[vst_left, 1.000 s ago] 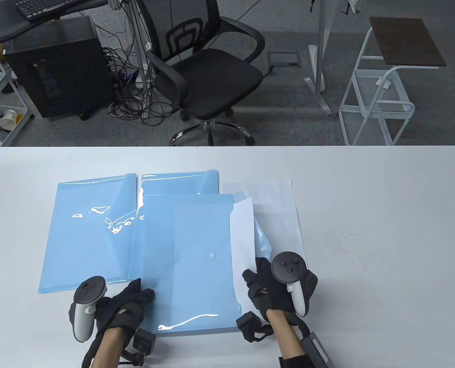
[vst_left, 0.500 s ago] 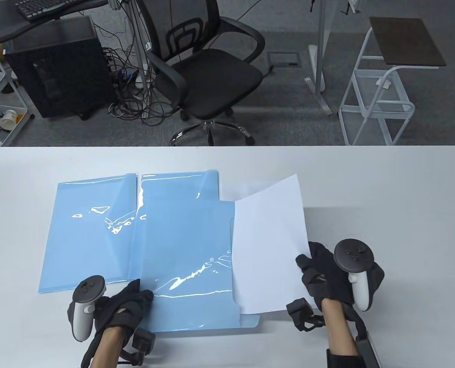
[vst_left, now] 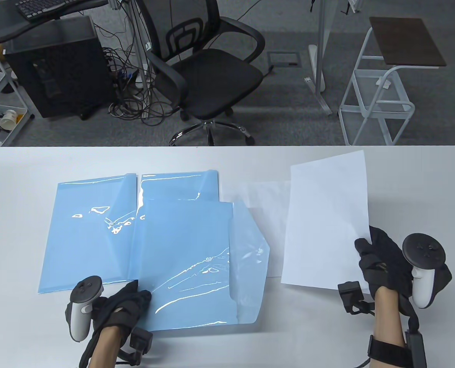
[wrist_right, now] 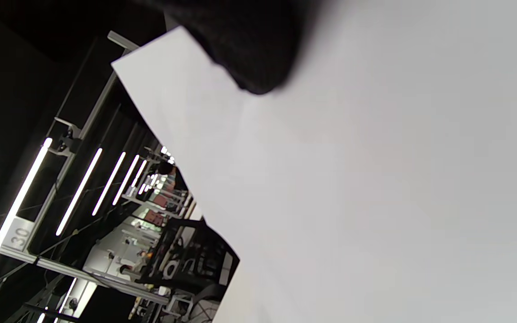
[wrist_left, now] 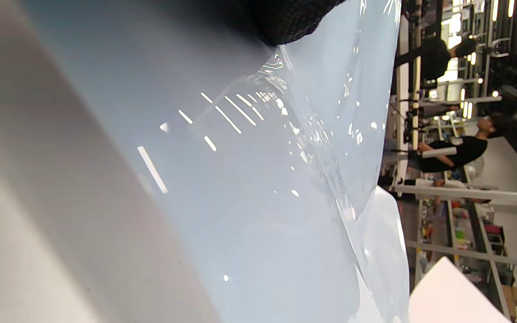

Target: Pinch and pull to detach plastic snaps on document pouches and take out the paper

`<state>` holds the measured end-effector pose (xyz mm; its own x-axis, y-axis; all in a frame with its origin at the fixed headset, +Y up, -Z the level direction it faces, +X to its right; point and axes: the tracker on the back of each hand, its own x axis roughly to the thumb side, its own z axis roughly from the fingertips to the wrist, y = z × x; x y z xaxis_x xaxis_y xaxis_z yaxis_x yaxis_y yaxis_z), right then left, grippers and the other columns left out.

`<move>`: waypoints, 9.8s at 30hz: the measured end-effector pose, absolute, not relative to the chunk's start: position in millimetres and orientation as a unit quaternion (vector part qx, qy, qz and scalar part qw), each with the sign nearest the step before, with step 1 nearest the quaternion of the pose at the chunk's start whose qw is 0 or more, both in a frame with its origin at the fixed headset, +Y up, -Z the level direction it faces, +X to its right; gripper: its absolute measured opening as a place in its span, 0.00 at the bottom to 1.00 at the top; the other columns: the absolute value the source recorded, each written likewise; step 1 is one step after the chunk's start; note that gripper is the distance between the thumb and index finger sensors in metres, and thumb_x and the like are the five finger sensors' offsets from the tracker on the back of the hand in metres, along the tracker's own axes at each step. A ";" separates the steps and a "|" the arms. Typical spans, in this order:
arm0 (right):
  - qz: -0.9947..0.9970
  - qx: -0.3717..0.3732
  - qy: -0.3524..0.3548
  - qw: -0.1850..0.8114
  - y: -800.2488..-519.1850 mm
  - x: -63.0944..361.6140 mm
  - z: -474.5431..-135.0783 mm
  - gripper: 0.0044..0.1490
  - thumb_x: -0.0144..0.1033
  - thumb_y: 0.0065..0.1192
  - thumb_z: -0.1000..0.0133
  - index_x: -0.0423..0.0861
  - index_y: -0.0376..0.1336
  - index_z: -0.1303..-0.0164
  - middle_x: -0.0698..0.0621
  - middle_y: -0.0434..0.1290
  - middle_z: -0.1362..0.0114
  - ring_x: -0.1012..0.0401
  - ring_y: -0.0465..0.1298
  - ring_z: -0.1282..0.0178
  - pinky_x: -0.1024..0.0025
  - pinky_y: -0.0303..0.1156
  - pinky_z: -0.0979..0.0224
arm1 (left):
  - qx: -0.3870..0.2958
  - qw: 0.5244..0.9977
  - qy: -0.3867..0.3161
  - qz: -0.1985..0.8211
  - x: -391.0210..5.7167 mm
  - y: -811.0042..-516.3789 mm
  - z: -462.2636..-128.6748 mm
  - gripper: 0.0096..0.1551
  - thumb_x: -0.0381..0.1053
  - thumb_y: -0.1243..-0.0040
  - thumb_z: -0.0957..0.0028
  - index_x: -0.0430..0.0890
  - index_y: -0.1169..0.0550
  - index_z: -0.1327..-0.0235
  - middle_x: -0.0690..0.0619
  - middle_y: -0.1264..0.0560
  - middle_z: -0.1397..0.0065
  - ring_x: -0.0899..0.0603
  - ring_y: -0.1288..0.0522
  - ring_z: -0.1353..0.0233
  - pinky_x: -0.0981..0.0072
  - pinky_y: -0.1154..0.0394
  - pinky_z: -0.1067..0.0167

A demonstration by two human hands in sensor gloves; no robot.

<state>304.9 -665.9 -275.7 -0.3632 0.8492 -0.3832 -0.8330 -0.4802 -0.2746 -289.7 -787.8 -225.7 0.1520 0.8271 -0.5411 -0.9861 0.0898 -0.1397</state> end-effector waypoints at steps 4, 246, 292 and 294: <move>0.810 -0.237 0.009 0.537 -696.9 303.9 -287.8 0.28 0.30 0.66 0.42 0.44 0.67 0.30 0.43 0.84 0.41 0.51 0.86 0.58 0.57 0.84 0.57 | -0.244 0.716 0.162 0.634 -289.9 -787.9 -225.7 0.26 0.40 0.48 0.39 0.38 0.34 0.27 0.47 0.21 0.36 0.45 0.14 0.52 0.55 0.17 0.53; 0.970 -0.004 0.030 0.242 -737.4 153.2 -247.5 0.57 0.70 0.55 0.45 0.51 0.44 0.11 0.31 0.41 0.07 0.25 0.42 0.15 0.19 0.45 0.26 | -0.076 0.896 0.327 0.291 -401.0 -747.9 -314.4 0.47 0.55 0.36 0.39 0.36 0.44 0.17 0.33 0.42 0.15 0.19 0.38 0.22 0.29 0.34 0.34; 0.964 -0.003 0.051 0.261 -742.6 145.9 -251.0 0.57 0.70 0.55 0.45 0.51 0.45 0.11 0.31 0.41 0.07 0.25 0.42 0.16 0.19 0.46 0.26 | -0.061 0.884 0.450 0.110 -440.9 -773.2 -325.6 0.21 0.49 0.33 0.43 0.45 0.23 0.39 0.45 0.27 0.27 0.34 0.25 0.35 0.41 0.25 0.40; 0.963 0.001 0.047 0.266 -740.9 145.2 -249.2 0.57 0.70 0.55 0.45 0.50 0.45 0.11 0.31 0.41 0.07 0.25 0.43 0.16 0.19 0.46 0.26 | -0.055 0.889 0.447 0.083 -433.2 -770.5 -325.5 0.21 0.47 0.34 0.42 0.45 0.24 0.37 0.45 0.26 0.27 0.34 0.23 0.35 0.43 0.23 0.41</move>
